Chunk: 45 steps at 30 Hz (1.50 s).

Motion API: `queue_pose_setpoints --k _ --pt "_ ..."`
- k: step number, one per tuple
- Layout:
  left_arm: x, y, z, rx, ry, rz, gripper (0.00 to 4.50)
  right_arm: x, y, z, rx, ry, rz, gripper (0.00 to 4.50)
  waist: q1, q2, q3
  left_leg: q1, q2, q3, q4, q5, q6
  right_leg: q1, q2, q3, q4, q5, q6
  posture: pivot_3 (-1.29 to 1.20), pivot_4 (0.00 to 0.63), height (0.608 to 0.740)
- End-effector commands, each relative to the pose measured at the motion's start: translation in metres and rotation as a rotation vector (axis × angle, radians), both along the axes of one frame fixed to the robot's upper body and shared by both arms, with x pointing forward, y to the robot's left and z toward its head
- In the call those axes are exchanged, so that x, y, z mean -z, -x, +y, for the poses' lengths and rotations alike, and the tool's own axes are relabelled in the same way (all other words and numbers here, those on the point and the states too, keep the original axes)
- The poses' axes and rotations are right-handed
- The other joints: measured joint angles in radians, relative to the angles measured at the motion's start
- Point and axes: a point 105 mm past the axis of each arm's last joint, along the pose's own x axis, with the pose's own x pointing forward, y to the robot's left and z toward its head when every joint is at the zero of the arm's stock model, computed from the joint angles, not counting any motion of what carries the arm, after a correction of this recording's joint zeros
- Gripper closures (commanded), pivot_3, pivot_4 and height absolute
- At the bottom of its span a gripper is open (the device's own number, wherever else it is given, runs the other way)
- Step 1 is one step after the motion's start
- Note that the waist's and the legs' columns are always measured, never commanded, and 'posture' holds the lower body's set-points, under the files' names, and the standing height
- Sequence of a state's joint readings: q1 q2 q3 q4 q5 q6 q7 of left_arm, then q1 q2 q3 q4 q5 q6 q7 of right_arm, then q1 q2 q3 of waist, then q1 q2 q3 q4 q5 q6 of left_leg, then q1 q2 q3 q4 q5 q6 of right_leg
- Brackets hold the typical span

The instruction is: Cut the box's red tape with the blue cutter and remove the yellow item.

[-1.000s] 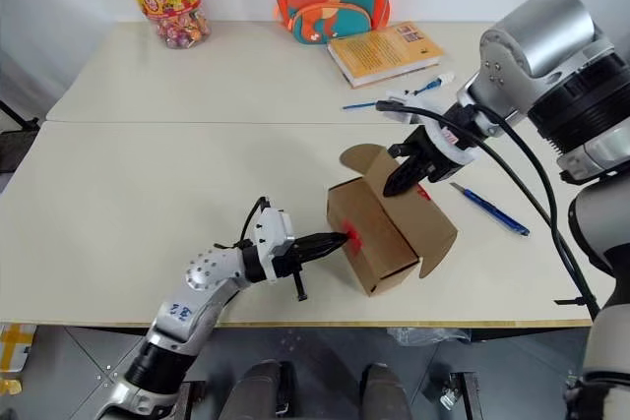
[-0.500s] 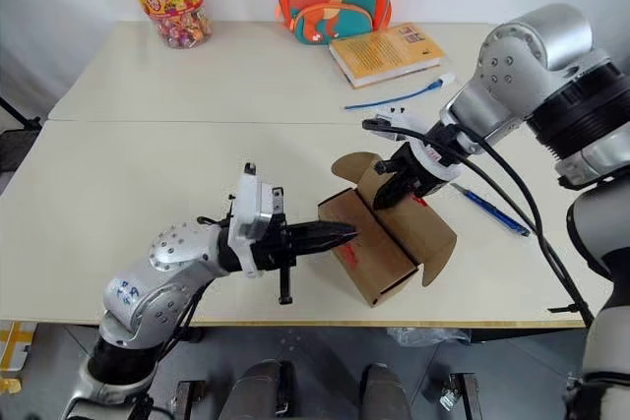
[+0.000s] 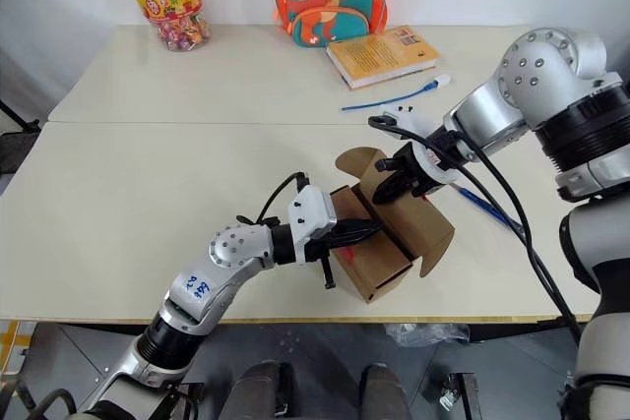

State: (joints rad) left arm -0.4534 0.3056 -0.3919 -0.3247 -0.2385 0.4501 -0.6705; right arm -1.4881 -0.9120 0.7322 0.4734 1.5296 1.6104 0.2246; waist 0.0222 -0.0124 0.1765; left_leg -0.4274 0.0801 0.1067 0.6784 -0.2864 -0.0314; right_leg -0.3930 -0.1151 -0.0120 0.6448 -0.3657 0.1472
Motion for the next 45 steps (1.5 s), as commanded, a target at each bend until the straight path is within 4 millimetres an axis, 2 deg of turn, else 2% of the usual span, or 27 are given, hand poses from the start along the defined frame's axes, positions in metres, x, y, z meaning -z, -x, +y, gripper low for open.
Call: queue_pose_setpoints --k 1,3,5,12,18,24,26,29,32,35,40,45 --pt "0.041 0.019 0.024 0.087 -0.16 0.175 4.5 -0.005 0.0 -0.022 0.063 0.028 -0.039 4.45 0.0 -0.001 -0.001 0.0 0.0 0.0 0.0 0.0 0.0 0.0 0.0 0.0 0.0 0.0 0.0 0.0 0.15 0.74" --pt "0.046 0.022 0.039 0.092 -0.201 0.212 4.5 -0.006 -0.003 -0.035 0.106 0.054 -0.054 4.45 0.0 -0.001 -0.001 0.001 0.001 0.0 -0.002 -0.001 -0.001 0.0 0.001 0.0 -0.002 0.0 -0.001 0.0 0.15 0.74" --pt "0.049 0.015 0.049 0.047 -0.231 0.201 4.5 -0.007 -0.006 -0.044 0.14 0.074 -0.068 4.45 0.0 -0.001 -0.001 0.002 0.001 0.001 -0.003 -0.001 -0.001 0.001 0.0 0.0 -0.002 -0.001 -0.001 0.0 0.15 0.74" --pt "0.046 0.008 0.07 -0.038 -0.214 0.202 4.5 -0.005 -0.013 -0.066 0.203 0.108 -0.086 4.45 0.004 -0.001 -0.001 0.002 0.0 0.002 0.002 -0.002 0.001 0.001 0.0 0.0 -0.001 0.001 -0.002 0.0 0.15 0.74" --pt "0.043 0.008 0.088 -0.101 -0.208 0.211 4.5 0.007 -0.014 -0.063 0.195 0.06 -0.086 4.45 0.001 -0.001 0.0 -0.001 0.001 0.003 0.0 -0.002 0.001 -0.003 0.0 0.0 -0.001 0.001 -0.002 0.0 0.15 0.74" --pt "0.033 -0.001 0.089 -0.152 -0.156 0.176 4.5 0.014 -0.014 -0.059 0.185 0.012 -0.096 4.45 0.0 -0.001 0.0 0.0 0.002 0.006 -0.001 -0.002 0.001 -0.004 0.0 0.0 -0.001 0.001 -0.002 0.0 0.15 0.74" --pt "0.031 0.008 0.088 -0.097 -0.156 0.205 4.5 0.019 -0.013 -0.058 0.178 0.006 -0.102 4.45 0.0 -0.001 0.0 0.0 0.002 0.007 -0.001 -0.002 0.001 -0.005 0.0 0.0 -0.001 0.001 -0.002 0.0 0.15 0.74" --pt "0.033 0.034 0.101 0.025 -0.241 0.294 4.5 0.021 -0.011 -0.057 0.177 0.005 -0.122 4.45 -0.005 -0.001 0.0 0.0 0.003 0.007 -0.002 -0.002 0.0 -0.005 0.0 0.001 0.0 0.001 -0.002 0.0 0.15 0.74" --pt "0.017 0.043 0.111 0.067 -0.231 0.327 4.5 0.02 -0.011 -0.057 0.178 0.012 -0.148 4.45 -0.007 0.0 0.001 0.0 0.002 0.008 -0.003 -0.002 0.0 -0.006 0.0 0.001 0.0 0.001 -0.002 0.0 0.15 0.74" --pt "0.001 0.048 0.109 0.11 -0.182 0.333 4.5 0.02 -0.01 -0.057 0.178 0.015 -0.163 4.45 -0.006 0.0 0.001 0.0 0.002 0.008 -0.002 -0.002 0.0 -0.006 0.0 0.001 0.0 0.001 -0.002 0.0 0.15 0.74" --pt "-0.039 0.027 0.08 0.109 0.072 0.195 4.5 0.019 -0.012 -0.054 0.173 0.032 -0.187 4.45 0.002 -0.001 0.001 0.0 0.002 0.008 0.0 -0.002 0.001 -0.004 0.0 0.001 -0.001 0.001 -0.001 0.0 0.15 0.74" --pt "-0.044 0.013 0.06 0.084 0.093 0.103 4.5 0.015 -0.013 -0.051 0.16 0.056 -0.206 4.45 0.0 -0.001 0.001 0.0 0.002 0.008 0.0 -0.002 0.001 -0.004 0.0 0.001 0.0 0.002 0.0 0.0 0.15 0.74"
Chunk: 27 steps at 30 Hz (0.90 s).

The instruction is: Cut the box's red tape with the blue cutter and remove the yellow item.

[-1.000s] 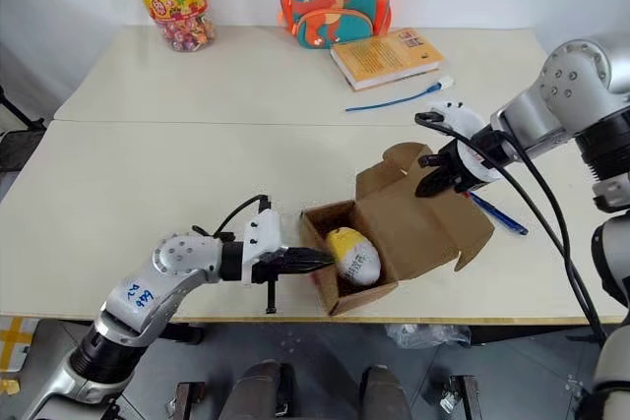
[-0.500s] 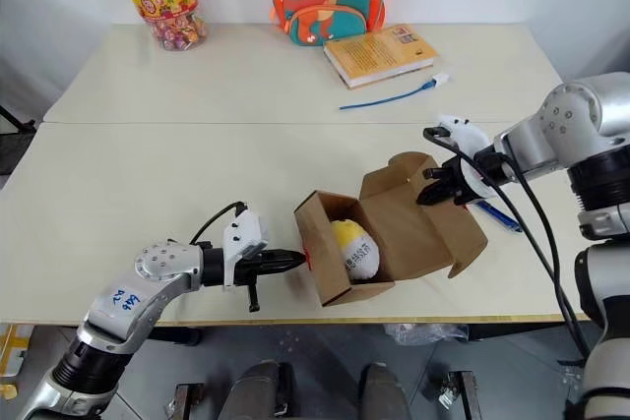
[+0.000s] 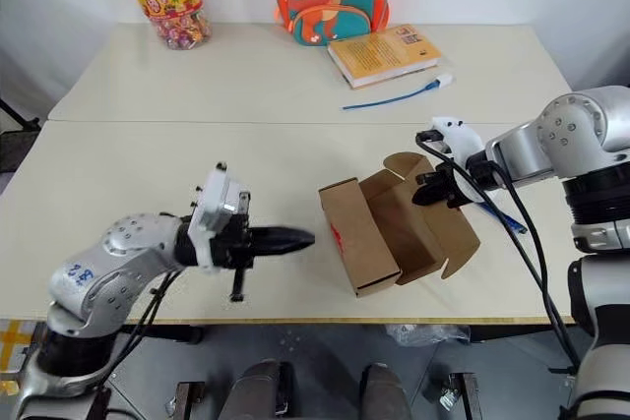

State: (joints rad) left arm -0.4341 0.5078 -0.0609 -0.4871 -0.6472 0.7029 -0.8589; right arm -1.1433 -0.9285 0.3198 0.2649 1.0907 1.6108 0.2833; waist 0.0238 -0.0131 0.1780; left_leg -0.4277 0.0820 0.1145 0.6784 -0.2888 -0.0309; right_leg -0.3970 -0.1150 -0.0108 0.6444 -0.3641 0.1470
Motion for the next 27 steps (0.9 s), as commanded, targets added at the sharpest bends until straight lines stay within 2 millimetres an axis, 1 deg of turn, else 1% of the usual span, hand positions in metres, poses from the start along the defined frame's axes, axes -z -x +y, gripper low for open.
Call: queue_pose_setpoints --k 1,9,11,12,14,17,19,21,22,24,27 --pt "0.004 -0.01 -0.01 -0.038 -0.013 -0.073 4.5 -0.015 0.0 0.003 -0.023 0.012 -0.05 4.45 -0.003 0.0 0.0 0.0 0.0 0.001 0.0 0.0 0.0 0.0 0.0 0.0 0.0 0.0 0.0 0.0 0.15 0.74" --pt "0.031 -0.033 -0.039 -0.091 -0.063 -0.161 4.5 -0.018 0.001 0.012 -0.054 0.014 -0.055 4.45 0.001 0.0 0.0 0.001 0.0 0.002 0.001 0.0 0.0 0.0 0.0 0.0 0.0 0.0 0.0 0.0 0.15 0.74" --pt "0.034 -0.037 -0.042 -0.109 -0.057 -0.174 4.5 -0.018 0.0 0.014 -0.059 0.012 -0.056 4.45 0.002 0.0 0.0 0.001 0.0 0.002 0.001 0.0 0.0 0.0 0.0 0.0 0.0 0.0 0.0 0.0 0.15 0.74" --pt "0.038 -0.037 -0.042 -0.113 -0.083 -0.178 4.5 -0.018 0.0 0.014 -0.06 0.011 -0.056 4.45 0.001 0.0 0.0 0.001 0.0 0.002 0.001 0.0 0.0 0.0 0.0 0.0 0.0 0.0 0.001 0.0 0.15 0.74" --pt "0.048 -0.038 -0.038 -0.115 -0.147 -0.192 4.5 -0.018 0.001 0.015 -0.062 0.01 -0.055 4.45 0.0 0.0 0.0 0.001 0.0 0.002 0.001 0.0 0.0 0.0 0.0 0.0 0.0 0.0 0.001 0.0 0.15 0.74" --pt "0.063 -0.037 -0.027 -0.111 -0.256 -0.189 4.5 -0.018 0.001 0.014 -0.061 0.012 -0.054 4.45 0.0 0.0 0.0 0.001 0.0 0.002 0.001 0.0 0.0 0.0 0.0 0.0 0.001 0.0 0.001 0.0 0.15 0.74" --pt "0.076 -0.037 -0.007 -0.128 -0.343 -0.14 4.5 -0.018 0.002 0.008 -0.049 0.018 -0.05 4.45 -0.001 0.0 0.0 0.002 0.0 0.002 0.001 0.0 0.0 0.001 0.0 0.0 0.001 0.0 0.001 0.0 0.15 0.74" --pt "0.087 -0.03 0.007 -0.117 -0.4 -0.085 4.5 -0.019 0.004 0.004 -0.046 0.026 -0.04 4.45 -0.002 0.001 -0.001 0.003 0.001 0.002 0.001 0.0 0.001 0.002 0.0 0.0 0.001 0.0 0.0 0.0 0.15 0.74" --pt "0.091 -0.026 0.011 -0.106 -0.416 -0.062 4.5 -0.019 0.005 0.003 -0.049 0.029 -0.034 4.45 -0.001 0.002 -0.002 0.005 0.001 0.002 0.001 0.0 0.001 0.003 0.0 0.0 0.0 0.0 0.0 0.0 0.15 0.74" --pt "0.095 -0.023 0.016 -0.114 -0.422 -0.019 4.5 -0.019 0.007 0.001 -0.057 0.034 -0.018 4.45 0.003 0.003 -0.003 0.006 0.0 0.002 0.001 -0.002 0.003 0.005 -0.001 0.0 0.0 0.0 0.0 0.0 0.15 0.74" --pt "0.092 -0.02 0.014 -0.125 -0.377 0.002 4.5 -0.019 0.01 0.002 -0.08 0.04 0.008 4.45 0.005 0.003 -0.002 0.006 -0.001 0.001 0.003 -0.003 0.006 0.006 -0.002 0.0 -0.001 0.001 -0.001 0.0 0.15 0.74"
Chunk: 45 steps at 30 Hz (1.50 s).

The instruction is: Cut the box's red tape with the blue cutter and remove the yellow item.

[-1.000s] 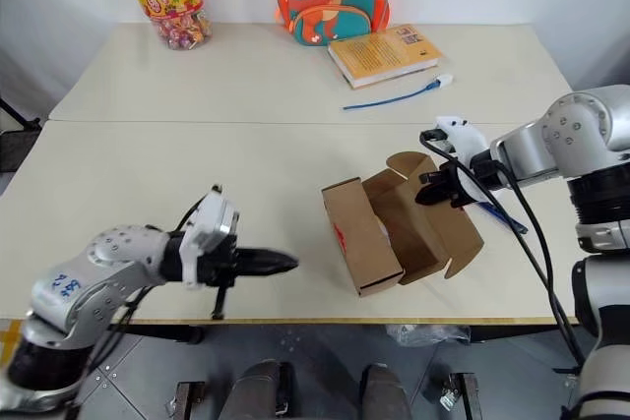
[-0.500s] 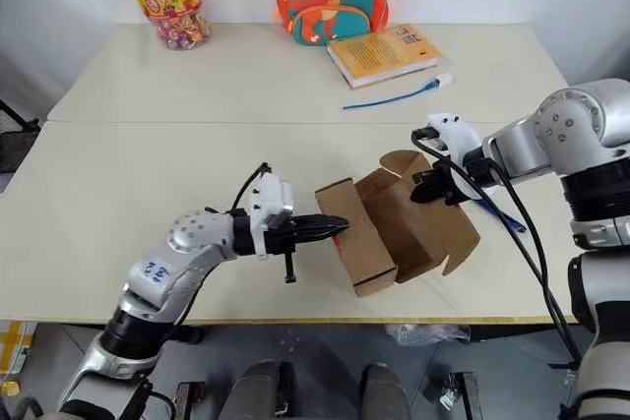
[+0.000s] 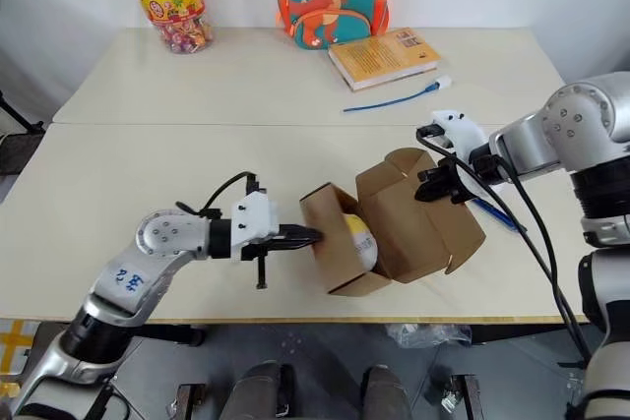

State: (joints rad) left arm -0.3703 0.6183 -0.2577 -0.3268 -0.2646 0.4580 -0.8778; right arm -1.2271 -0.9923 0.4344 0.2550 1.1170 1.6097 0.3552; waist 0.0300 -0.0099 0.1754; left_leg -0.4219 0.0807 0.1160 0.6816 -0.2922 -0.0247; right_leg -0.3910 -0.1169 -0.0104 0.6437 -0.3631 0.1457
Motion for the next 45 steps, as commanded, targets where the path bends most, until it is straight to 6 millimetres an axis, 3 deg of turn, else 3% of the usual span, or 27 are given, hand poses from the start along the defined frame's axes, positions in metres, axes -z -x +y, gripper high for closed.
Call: queue_pose_setpoints --k 1,16,20,23,25,30,33,35,39,41,45 --pt "0.018 0.006 -0.005 -0.015 0.006 0.101 4.5 -0.005 0.005 0.003 -0.041 0.005 0.01 4.45 -0.003 -0.002 0.001 -0.001 0.0 0.001 0.0 0.0 0.001 -0.001 0.0 0.001 0.0 0.001 -0.001 0.0 0.15 0.74" --pt "0.017 -0.002 0.008 -0.124 0.004 0.08 4.5 0.007 -0.001 0.024 -0.08 -0.033 -0.008 4.45 -0.009 -0.004 0.003 -0.004 0.003 0.004 -0.001 0.001 -0.002 -0.007 0.001 -0.001 0.001 0.001 0.0 0.0 0.15 0.74" --pt "0.014 -0.011 0.018 -0.189 0.01 0.069 4.5 0.001 -0.001 0.032 -0.123 -0.102 -0.103 3.55 -0.009 -0.004 0.003 -0.004 0.003 0.004 -0.002 0.001 -0.003 -0.007 0.001 -0.001 0.001 0.001 0.0 0.0 0.15 0.74" --pt "-0.008 -0.013 0.043 -0.253 0.111 0.071 3.67 -0.038 0.011 0.02 -0.338 -0.255 -0.463 2.55 0.0 -0.005 0.003 -0.005 0.003 0.003 -0.002 0.001 -0.003 -0.007 0.001 -0.002 0.0 0.001 0.0 0.0 0.15 0.74" --pt "-0.014 -0.007 0.061 -0.27 0.154 0.091 3.04 -0.05 0.022 0.008 -0.459 -0.296 -0.613 1.87 -0.001 -0.005 0.003 -0.007 0.002 0.002 -0.002 0.0 -0.003 -0.007 0.001 -0.003 0.0 0.002 0.001 0.0 0.15 0.74" --pt "-0.021 0.016 0.117 -0.343 0.186 0.166 1.43 -0.052 0.051 -0.029 -0.692 -0.308 -0.84 0.12 -0.019 -0.007 0.004 -0.001 0.004 0.008 -0.002 -0.003 -0.004 -0.003 0.001 -0.006 -0.001 0.003 0.003 0.0 0.15 0.74" --pt "-0.016 0.028 0.153 -0.445 0.18 0.2 0.51 -0.041 0.057 -0.04 -0.752 -0.286 -0.835 0.0 -0.033 -0.006 0.004 0.001 0.005 0.008 -0.001 -0.002 -0.005 -0.003 0.001 -0.005 -0.003 0.003 0.003 0.0 0.15 0.74" --pt "-0.01 0.038 0.176 -0.515 0.174 0.242 0.06 -0.032 0.069 -0.035 -0.854 -0.265 -0.861 0.0 -0.04 -0.006 0.004 0.003 0.005 0.009 -0.001 -0.002 -0.005 -0.002 0.001 -0.005 -0.002 0.002 0.002 0.0 0.15 0.74" --pt "-0.005 0.057 0.201 -0.588 0.161 0.299 0.06 -0.021 0.086 -0.02 -0.919 -0.282 -0.906 0.0 -0.044 -0.007 0.004 0.004 0.006 0.008 -0.001 -0.002 -0.005 -0.002 0.001 -0.005 0.0 0.002 0.001 0.0 0.15 0.74" --pt "-0.015 0.057 0.198 -0.565 0.159 0.288 0.06 -0.016 0.094 -0.015 -0.903 -0.291 -0.929 0.0 -0.042 -0.007 0.005 0.004 0.006 0.008 -0.001 -0.002 -0.005 -0.002 0.001 -0.005 0.0 0.001 0.001 0.0 0.15 0.74" --pt "-0.059 0.031 0.162 -0.416 0.186 0.189 0.06 -0.017 0.105 -0.014 -0.852 -0.291 -0.953 0.0 -0.006 -0.008 0.005 0.004 0.004 0.005 0.0 -0.002 -0.005 0.0 0.0 -0.006 0.001 0.002 0.0 0.0 0.15 0.74"
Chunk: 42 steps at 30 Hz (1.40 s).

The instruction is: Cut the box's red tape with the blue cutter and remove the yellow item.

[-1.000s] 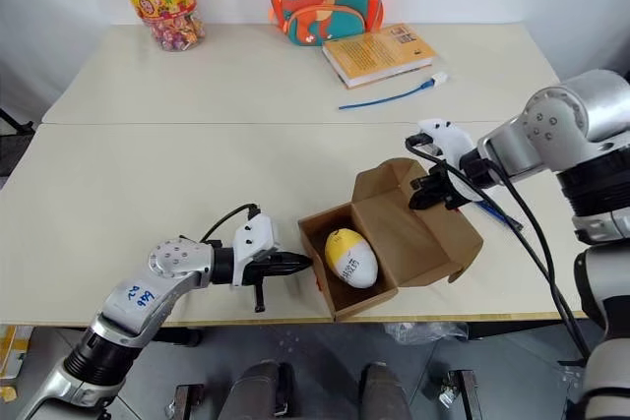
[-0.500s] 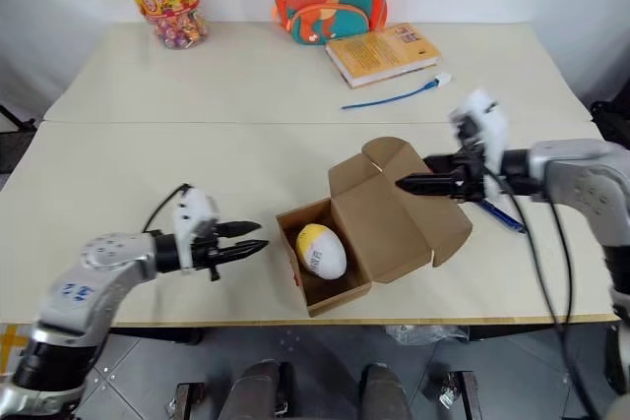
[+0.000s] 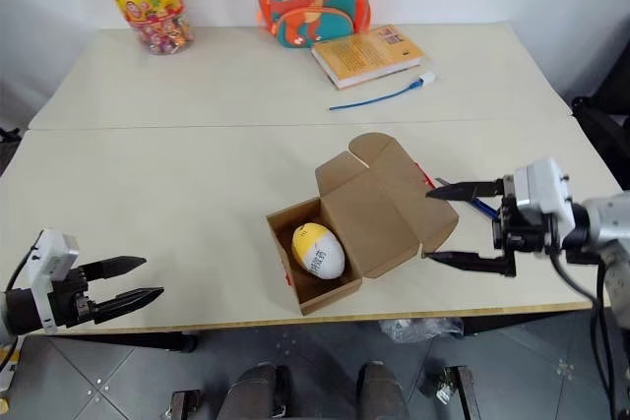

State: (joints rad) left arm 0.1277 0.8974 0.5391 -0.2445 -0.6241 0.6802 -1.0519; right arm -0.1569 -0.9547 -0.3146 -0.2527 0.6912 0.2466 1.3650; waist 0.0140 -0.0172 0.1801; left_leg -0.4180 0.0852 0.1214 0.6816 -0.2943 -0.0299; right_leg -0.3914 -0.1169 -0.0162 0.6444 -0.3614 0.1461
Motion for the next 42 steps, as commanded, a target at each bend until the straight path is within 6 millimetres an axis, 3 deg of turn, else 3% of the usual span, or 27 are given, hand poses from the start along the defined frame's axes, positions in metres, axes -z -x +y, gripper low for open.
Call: queue_pose_setpoints --k 1,3,6,8,11,16,20,26,31,36,40,41,42 --pt "-0.047 -0.017 -0.036 0.145 0.004 -0.13 0.06 -0.02 0.011 0.002 0.02 -0.027 -0.083 0.0 0.011 -0.001 0.0 0.0 0.0 -0.001 0.0 0.0 0.0 0.0 0.0 -0.001 0.0 0.001 -0.001 0.0 0.15 0.74" --pt "-0.07 -0.031 -0.067 0.265 0.003 -0.174 0.06 -0.02 0.017 0.0 0.033 -0.018 -0.069 0.0 0.017 -0.001 0.0 0.001 0.0 -0.001 0.0 0.0 0.0 0.002 0.0 -0.001 0.0 0.002 -0.003 0.0 0.15 0.74" --pt "-0.093 -0.046 -0.132 0.506 0.031 -0.092 0.06 -0.013 0.03 -0.009 0.065 0.021 -0.014 0.0 0.023 -0.003 -0.001 0.002 -0.001 -0.002 0.001 0.001 0.0 0.004 0.001 -0.001 -0.001 0.003 -0.002 0.0 0.15 0.74" --pt "-0.094 -0.048 -0.163 0.615 -0.017 -0.034 0.06 -0.014 0.033 -0.011 0.089 0.03 -0.015 0.0 0.026 -0.003 -0.001 0.002 -0.001 -0.001 0.001 0.001 0.0 0.005 0.002 0.0 0.001 0.004 0.0 0.0 0.15 0.74" --pt "-0.076 -0.051 -0.197 0.745 -0.175 -0.003 0.06 -0.024 0.032 -0.007 0.135 -0.004 -0.034 0.0 0.006 -0.002 -0.001 0.005 -0.001 0.003 0.0 0.001 0.0 0.006 0.002 0.002 -0.001 0.004 0.001 0.0 0.15 0.74" --pt "-0.04 -0.054 -0.224 0.825 -0.393 0.005 0.06 -0.023 0.044 -0.002 0.166 0.0 -0.009 0.0 0.004 -0.004 0.001 0.012 -0.001 -0.003 -0.007 0.002 -0.003 0.005 0.006 0.005 -0.004 0.003 0.0 0.0 0.15 0.74" --pt "-0.026 -0.069 -0.237 0.776 -0.454 -0.037 0.06 -0.026 0.049 0.002 0.206 -0.038 -0.005 0.0 0.013 -0.005 0.002 0.011 -0.001 -0.002 -0.004 0.002 -0.003 0.005 0.006 0.006 -0.003 0.003 0.0 0.0 0.15 0.74" --pt "-0.014 -0.074 -0.245 0.785 -0.486 -0.036 0.06 -0.021 0.056 0.008 0.225 -0.047 0.015 0.0 0.014 -0.007 0.003 0.011 -0.003 -0.004 -0.001 0.001 -0.001 0.008 0.004 0.005 -0.003 0.004 0.0 0.0 0.15 0.74" --pt "-0.006 -0.073 -0.244 0.84 -0.54 -0.041 1.53 -0.023 0.052 0.008 0.228 -0.05 0.016 0.0 0.014 -0.007 0.003 0.012 -0.003 -0.004 -0.001 0.001 -0.001 0.008 0.005 0.005 -0.003 0.004 0.0 0.0 0.15 0.74" --pt "-0.02 -0.077 -0.25 0.841 -0.444 -0.088 3.0 -0.023 0.048 0.007 0.235 -0.066 0.013 0.0 0.014 -0.007 0.003 0.012 -0.002 -0.004 0.0 0.001 -0.001 0.008 0.005 0.005 -0.002 0.004 0.0 0.0 0.15 0.74" --pt "-0.053 -0.096 -0.253 0.759 -0.227 -0.181 4.08 -0.021 0.044 0.01 0.227 -0.11 0.008 0.0 0.015 -0.007 0.003 0.012 -0.003 -0.004 0.001 0.001 -0.001 0.009 0.004 0.005 -0.002 0.004 0.0 0.0 0.15 0.74" --pt "-0.065 -0.099 -0.25 0.741 -0.133 -0.191 4.27 -0.021 0.043 0.012 0.218 -0.127 0.01 0.0 0.014 -0.007 0.003 0.012 -0.003 -0.005 0.001 0.001 -0.001 0.009 0.004 0.005 -0.002 0.004 0.0 0.0 0.15 0.74" --pt "-0.09 -0.107 -0.239 0.697 0.018 -0.277 4.43 -0.02 0.04 0.017 0.191 -0.153 0.016 0.0 0.013 -0.007 0.003 0.012 -0.003 -0.005 0.001 0.001 -0.001 0.009 0.004 0.005 -0.002 0.004 0.0 0.0 0.15 0.74"
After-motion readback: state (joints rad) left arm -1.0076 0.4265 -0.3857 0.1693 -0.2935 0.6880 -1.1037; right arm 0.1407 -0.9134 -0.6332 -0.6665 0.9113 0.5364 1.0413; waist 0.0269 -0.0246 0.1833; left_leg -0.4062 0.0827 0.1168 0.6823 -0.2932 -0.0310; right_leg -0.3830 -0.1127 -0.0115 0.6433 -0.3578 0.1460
